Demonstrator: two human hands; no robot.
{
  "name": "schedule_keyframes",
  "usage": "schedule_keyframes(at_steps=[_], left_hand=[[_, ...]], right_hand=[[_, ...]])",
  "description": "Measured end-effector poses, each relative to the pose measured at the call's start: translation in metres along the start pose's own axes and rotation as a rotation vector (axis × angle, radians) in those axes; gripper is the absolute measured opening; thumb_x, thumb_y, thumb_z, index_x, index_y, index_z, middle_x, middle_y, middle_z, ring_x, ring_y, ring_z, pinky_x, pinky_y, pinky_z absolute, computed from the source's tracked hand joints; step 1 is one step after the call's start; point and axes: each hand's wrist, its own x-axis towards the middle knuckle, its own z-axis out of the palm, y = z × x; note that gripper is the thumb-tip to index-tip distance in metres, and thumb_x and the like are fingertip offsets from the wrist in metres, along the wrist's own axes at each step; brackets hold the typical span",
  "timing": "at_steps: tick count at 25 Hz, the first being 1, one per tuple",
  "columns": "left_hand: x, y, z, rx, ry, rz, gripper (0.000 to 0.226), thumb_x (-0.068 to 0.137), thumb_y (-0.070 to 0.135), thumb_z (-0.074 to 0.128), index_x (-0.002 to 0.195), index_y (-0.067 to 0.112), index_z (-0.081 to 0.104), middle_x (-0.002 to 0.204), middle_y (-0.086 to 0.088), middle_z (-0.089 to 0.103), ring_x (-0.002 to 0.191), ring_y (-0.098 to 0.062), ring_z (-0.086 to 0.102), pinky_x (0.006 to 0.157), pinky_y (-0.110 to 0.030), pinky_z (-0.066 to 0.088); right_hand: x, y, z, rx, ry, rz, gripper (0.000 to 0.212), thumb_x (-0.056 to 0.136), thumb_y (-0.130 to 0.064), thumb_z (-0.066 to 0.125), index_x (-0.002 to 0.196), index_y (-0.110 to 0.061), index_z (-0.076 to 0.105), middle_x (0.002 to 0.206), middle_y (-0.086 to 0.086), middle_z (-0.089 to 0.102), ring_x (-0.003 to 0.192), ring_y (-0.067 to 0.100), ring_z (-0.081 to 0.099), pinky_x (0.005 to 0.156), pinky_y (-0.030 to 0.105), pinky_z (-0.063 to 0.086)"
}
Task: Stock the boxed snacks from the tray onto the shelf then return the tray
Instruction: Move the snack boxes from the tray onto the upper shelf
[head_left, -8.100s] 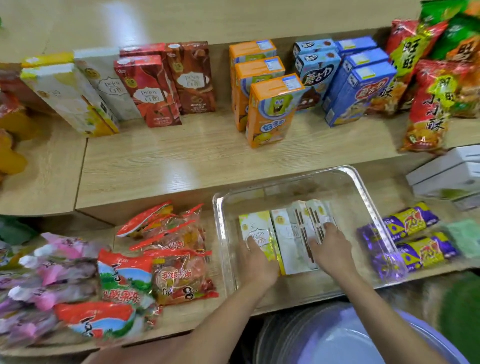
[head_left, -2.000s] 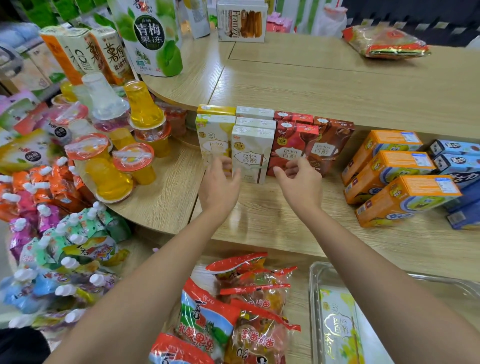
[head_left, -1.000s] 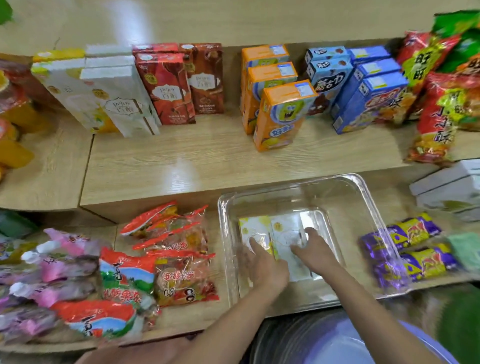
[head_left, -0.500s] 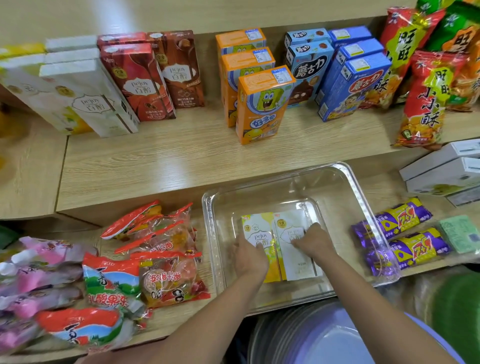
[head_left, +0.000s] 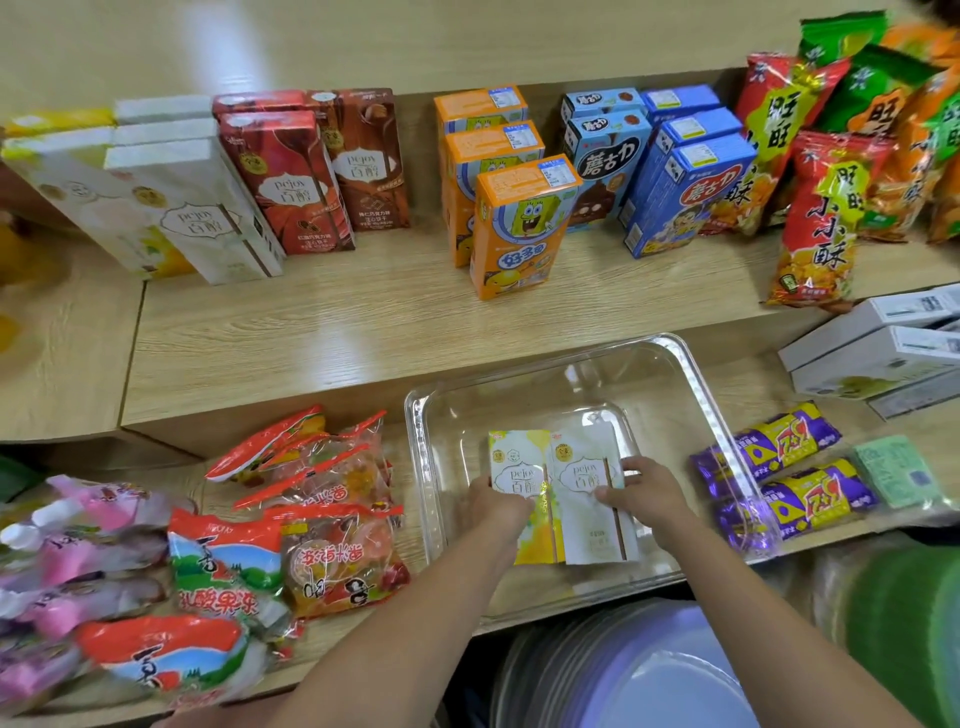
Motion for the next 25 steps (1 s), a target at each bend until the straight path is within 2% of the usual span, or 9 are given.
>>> schedule_keyframes(at_steps=[4, 7, 9, 12, 14, 17, 21, 23, 25], left_hand=[[-0.001, 0.001, -0.003, -0.036, -0.003, 0.030, 0.034, 0.080, 0.003, 0.066, 0.107, 0.011, 0.049, 0.086, 0.001, 0.058, 0.067, -0.011, 0.054, 0.050, -0.023, 0.042], [-0.005, 0.004, -0.001, -0.066, -0.077, 0.013, 0.031, 0.084, 0.007, 0.062, 0.113, 0.014, 0.052, 0.099, -0.004, 0.064, 0.085, -0.022, 0.064, 0.075, -0.037, 0.057], [-0.012, 0.005, -0.001, -0.085, -0.150, 0.042, 0.021, 0.087, 0.006, 0.058, 0.101, 0.021, 0.051, 0.111, -0.010, 0.063, 0.097, -0.029, 0.065, 0.082, -0.048, 0.056], [-0.029, 0.011, -0.012, -0.189, -0.216, 0.122, 0.019, 0.091, 0.004, 0.055, 0.102, 0.020, 0.051, 0.106, -0.007, 0.065, 0.088, -0.022, 0.067, 0.066, -0.038, 0.058], [-0.045, 0.020, -0.024, -0.254, -0.284, 0.172, 0.023, 0.093, 0.005, 0.054, 0.113, 0.017, 0.052, 0.106, -0.005, 0.067, 0.088, -0.019, 0.067, 0.068, -0.035, 0.057], [-0.066, 0.037, -0.049, -0.241, -0.320, 0.315, 0.024, 0.092, 0.006, 0.056, 0.112, 0.018, 0.055, 0.105, -0.001, 0.069, 0.088, -0.016, 0.067, 0.072, -0.029, 0.057], [-0.089, 0.060, -0.089, -0.250, -0.330, 0.463, 0.034, 0.088, 0.007, 0.060, 0.120, 0.018, 0.057, 0.112, -0.005, 0.069, 0.102, -0.023, 0.066, 0.089, -0.042, 0.054], [-0.097, 0.068, -0.112, -0.281, -0.321, 0.529, 0.037, 0.088, 0.006, 0.061, 0.122, 0.018, 0.056, 0.113, -0.004, 0.070, 0.103, -0.023, 0.067, 0.090, -0.044, 0.053], [-0.105, 0.074, -0.139, -0.346, -0.311, 0.586, 0.037, 0.088, 0.004, 0.059, 0.121, 0.018, 0.056, 0.111, -0.001, 0.071, 0.101, -0.019, 0.068, 0.084, -0.037, 0.055]], right_hand=[[-0.003, -0.002, 0.000, 0.010, 0.029, -0.041, 0.038, 0.067, -0.011, 0.081, 0.098, -0.013, 0.059, 0.082, 0.004, 0.067, 0.086, 0.031, 0.068, 0.085, 0.050, 0.054], [-0.010, -0.005, -0.002, 0.076, 0.022, -0.044, 0.043, 0.069, -0.007, 0.079, 0.106, -0.009, 0.058, 0.081, 0.005, 0.066, 0.085, 0.031, 0.068, 0.083, 0.050, 0.055], [-0.018, -0.007, -0.004, 0.079, 0.013, -0.066, 0.047, 0.069, -0.009, 0.080, 0.110, -0.009, 0.057, 0.088, 0.008, 0.067, 0.086, 0.030, 0.068, 0.084, 0.049, 0.055], [-0.036, -0.019, -0.015, 0.138, 0.001, -0.154, 0.044, 0.073, -0.007, 0.076, 0.112, -0.010, 0.056, 0.086, 0.005, 0.066, 0.078, 0.021, 0.065, 0.074, 0.038, 0.053], [-0.054, -0.029, -0.026, 0.236, 0.021, -0.219, 0.043, 0.076, -0.003, 0.074, 0.114, -0.008, 0.056, 0.087, 0.005, 0.066, 0.076, 0.018, 0.064, 0.067, 0.030, 0.051], [-0.079, -0.048, -0.041, 0.391, 0.027, -0.290, 0.044, 0.077, -0.001, 0.072, 0.117, -0.008, 0.055, 0.092, 0.007, 0.068, 0.077, 0.016, 0.066, 0.062, 0.022, 0.055], [-0.108, -0.079, -0.050, 0.511, -0.017, -0.368, 0.043, 0.076, -0.001, 0.072, 0.116, -0.004, 0.057, 0.104, 0.014, 0.070, 0.084, 0.021, 0.069, 0.068, 0.021, 0.058], [-0.121, -0.097, -0.048, 0.544, -0.047, -0.420, 0.042, 0.076, 0.001, 0.070, 0.116, -0.003, 0.058, 0.107, 0.014, 0.069, 0.089, 0.022, 0.068, 0.073, 0.023, 0.058], [-0.133, -0.117, -0.039, 0.568, -0.087, -0.472, 0.042, 0.076, 0.003, 0.069, 0.116, -0.002, 0.058, 0.108, 0.015, 0.069, 0.095, 0.024, 0.067, 0.080, 0.027, 0.057]])
